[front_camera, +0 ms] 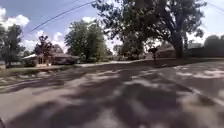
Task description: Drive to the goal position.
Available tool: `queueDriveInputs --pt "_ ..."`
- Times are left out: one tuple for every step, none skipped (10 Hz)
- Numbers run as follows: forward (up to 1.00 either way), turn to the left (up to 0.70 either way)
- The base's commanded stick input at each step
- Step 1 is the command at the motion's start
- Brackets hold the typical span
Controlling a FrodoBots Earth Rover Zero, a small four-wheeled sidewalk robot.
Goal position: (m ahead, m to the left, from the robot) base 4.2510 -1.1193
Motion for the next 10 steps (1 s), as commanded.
queueDriveInputs --pt "0.70 0.00" --pt "0.70 0.00" --pt "0.70 0.00" --pt "0.70 0.00" --pt "0.70 0.00" --pt "0.70 0.00" --pt "0.70 0.00" --pt "0.70 0.00" --pt "0.70 0.00" --pt "0.70 0.00"
